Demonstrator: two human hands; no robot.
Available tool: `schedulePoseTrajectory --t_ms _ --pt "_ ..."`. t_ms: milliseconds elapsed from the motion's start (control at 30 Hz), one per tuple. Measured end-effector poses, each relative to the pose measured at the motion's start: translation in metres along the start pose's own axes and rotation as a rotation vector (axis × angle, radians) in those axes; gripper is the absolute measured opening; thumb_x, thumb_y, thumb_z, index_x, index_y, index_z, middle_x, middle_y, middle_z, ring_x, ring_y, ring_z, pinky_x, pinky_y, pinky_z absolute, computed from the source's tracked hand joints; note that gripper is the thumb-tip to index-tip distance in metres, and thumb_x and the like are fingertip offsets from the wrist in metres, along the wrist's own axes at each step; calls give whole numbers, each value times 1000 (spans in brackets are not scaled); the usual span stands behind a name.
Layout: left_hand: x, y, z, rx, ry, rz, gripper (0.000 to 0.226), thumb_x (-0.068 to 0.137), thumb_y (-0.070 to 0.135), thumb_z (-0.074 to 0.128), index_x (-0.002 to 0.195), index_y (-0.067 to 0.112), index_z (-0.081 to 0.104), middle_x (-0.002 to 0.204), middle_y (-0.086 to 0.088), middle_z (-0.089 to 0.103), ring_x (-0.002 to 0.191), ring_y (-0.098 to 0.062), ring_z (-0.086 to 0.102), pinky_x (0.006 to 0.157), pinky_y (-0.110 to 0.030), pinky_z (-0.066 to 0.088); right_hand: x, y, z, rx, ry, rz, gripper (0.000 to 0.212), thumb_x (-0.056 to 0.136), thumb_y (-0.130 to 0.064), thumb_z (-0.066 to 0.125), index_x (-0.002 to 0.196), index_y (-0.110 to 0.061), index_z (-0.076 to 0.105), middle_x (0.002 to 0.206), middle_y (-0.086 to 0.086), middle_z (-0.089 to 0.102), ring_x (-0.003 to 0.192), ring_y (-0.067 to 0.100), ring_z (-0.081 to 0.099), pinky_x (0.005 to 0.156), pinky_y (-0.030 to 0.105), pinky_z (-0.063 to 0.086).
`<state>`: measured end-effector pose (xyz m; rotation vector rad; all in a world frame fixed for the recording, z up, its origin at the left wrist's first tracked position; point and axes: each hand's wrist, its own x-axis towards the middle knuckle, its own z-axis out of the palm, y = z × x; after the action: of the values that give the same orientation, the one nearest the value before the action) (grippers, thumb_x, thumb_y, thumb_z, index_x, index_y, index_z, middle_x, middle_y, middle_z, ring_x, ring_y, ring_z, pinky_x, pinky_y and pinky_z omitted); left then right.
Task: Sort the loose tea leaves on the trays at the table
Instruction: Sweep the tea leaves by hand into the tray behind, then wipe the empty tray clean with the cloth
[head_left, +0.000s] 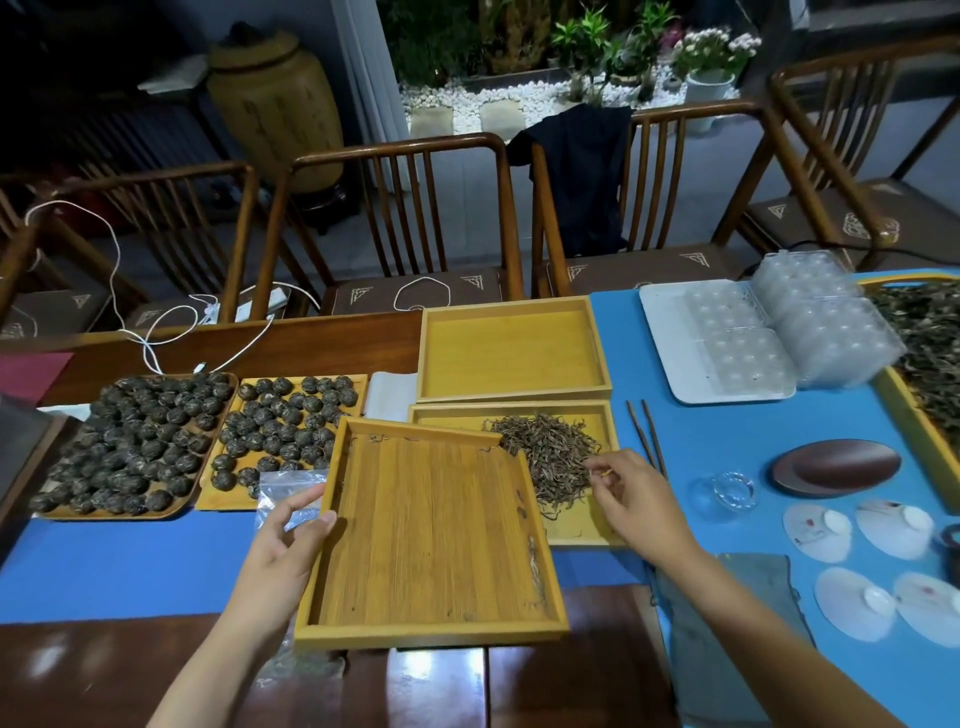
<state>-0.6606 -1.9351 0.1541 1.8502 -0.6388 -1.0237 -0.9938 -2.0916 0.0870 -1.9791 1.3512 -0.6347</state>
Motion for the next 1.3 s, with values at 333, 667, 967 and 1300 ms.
schedulePoseTrajectory --t_ms 333,667,967,1300 --pt "-2 8 27 -36 21 11 38 88 37 62 126 32 56 125 -10 58 95 -31 66 76 -49 55 -117 63 -45 -252 73 312 41 85 -33 67 120 -10 60 124 12 59 114 29 56 96 39 43" --pt "-4 21 47 -50 55 -15 36 92 32 59 127 31 54 95 3 62 79 -20 63 57 -36 47 -171 89 -15 -578 -80 354 93 77 -81 4 146 -24 28 155 8 20 142 36 22 114 50 14" --pt "-3 19 47 -38 33 6 36 92 31 58 128 31 54 98 1 63 82 -20 63 57 -35 47 -179 92 2 -580 134 193 45 90 -48 39 116 -27 69 126 4 64 103 27 59 84 38 41" --pt "-3 24 55 -53 45 11 39 92 30 59 131 28 53 97 4 59 81 -17 60 57 -33 45 -151 57 -38 -14 218 250 40 90 -4 59 124 -25 61 113 -6 69 103 16 64 87 23 43"
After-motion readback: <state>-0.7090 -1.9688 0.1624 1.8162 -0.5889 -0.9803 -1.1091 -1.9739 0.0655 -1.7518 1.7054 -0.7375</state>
